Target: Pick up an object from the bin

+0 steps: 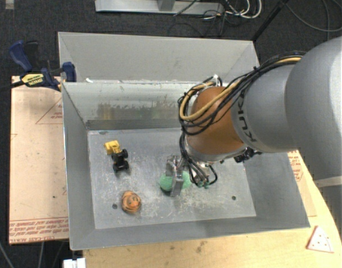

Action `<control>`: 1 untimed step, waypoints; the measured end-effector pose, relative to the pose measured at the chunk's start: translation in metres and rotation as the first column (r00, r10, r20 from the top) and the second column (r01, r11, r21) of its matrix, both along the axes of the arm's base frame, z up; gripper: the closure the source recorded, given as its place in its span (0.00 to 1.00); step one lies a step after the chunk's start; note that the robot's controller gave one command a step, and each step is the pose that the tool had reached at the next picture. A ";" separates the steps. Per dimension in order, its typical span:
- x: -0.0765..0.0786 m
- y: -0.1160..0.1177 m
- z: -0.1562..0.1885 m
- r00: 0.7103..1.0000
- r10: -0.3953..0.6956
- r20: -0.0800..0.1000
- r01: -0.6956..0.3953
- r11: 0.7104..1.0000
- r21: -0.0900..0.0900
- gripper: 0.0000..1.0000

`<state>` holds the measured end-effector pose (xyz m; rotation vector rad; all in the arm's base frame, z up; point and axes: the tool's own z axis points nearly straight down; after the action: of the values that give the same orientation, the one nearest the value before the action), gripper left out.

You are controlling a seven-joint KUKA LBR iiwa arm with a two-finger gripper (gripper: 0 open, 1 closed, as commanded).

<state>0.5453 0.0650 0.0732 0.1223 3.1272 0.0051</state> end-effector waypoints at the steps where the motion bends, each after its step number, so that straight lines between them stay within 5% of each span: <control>1: 0.000 0.000 0.000 1.000 0.000 0.000 0.000 1.000 0.000 1.00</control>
Offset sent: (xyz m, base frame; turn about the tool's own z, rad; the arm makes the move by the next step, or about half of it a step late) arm 0.0000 -0.0001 0.1185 0.0000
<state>0.5453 0.0650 0.0732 0.1226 3.1272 0.0052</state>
